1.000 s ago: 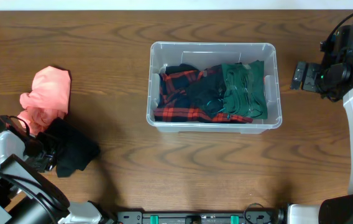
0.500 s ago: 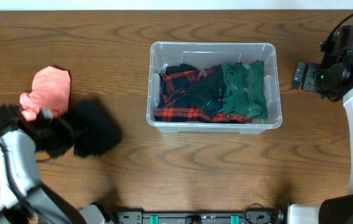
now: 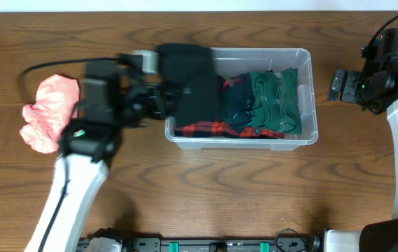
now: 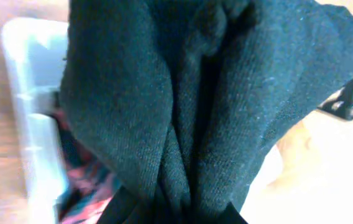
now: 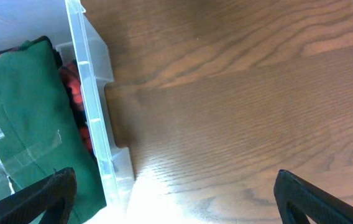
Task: Pack container
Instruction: 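Place the black garment into the left side of the bin, then move the left gripper to the pink garment and grasp it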
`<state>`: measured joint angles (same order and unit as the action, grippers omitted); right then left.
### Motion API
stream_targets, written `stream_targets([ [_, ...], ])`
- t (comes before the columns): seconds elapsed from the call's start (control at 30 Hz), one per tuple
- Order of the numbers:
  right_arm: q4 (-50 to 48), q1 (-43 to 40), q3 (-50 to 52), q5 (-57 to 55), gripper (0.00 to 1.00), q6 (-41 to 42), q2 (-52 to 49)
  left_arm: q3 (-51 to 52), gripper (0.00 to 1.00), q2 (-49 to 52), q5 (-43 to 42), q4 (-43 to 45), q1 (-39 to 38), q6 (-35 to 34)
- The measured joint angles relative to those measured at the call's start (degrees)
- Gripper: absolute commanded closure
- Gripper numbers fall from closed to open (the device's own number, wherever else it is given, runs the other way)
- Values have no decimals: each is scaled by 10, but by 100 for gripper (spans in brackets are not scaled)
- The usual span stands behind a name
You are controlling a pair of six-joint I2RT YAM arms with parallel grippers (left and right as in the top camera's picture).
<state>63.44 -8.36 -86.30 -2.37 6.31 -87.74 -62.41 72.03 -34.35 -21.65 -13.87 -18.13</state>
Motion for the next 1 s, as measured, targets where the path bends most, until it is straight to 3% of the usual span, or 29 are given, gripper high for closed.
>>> stream_targets([
  [0.27, 0, 0, 0, 0, 1, 0, 0, 1, 93, 165, 56, 5, -13, -14],
  [0.3, 0, 0, 0, 0, 1, 0, 0, 2, 78, 174, 67, 5, -8, -14],
  [0.33, 0, 0, 0, 0, 1, 0, 0, 2, 19, 180, 76, 5, -3, -14],
  [0.37, 0, 0, 0, 0, 1, 0, 0, 2, 2, 183, 81, 3, 0, -15],
  [0.47, 0, 0, 0, 0, 1, 0, 0, -25, 2, 176, 80, -33, 3, -10],
  [0.6, 0, 0, 0, 0, 1, 0, 0, -97, 2, 162, 99, -151, 2, 24],
  [0.8, 0, 0, 0, 0, 1, 0, 0, -177, 2, 76, 196, -220, 11, 54],
  [0.9, 0, 0, 0, 0, 1, 0, 0, -188, 2, 16, 264, -239, 53, 62],
  [1.0, 1, 0, 0, 0, 1, 0, 0, -193, 2, -9, 306, -264, 143, 64],
])
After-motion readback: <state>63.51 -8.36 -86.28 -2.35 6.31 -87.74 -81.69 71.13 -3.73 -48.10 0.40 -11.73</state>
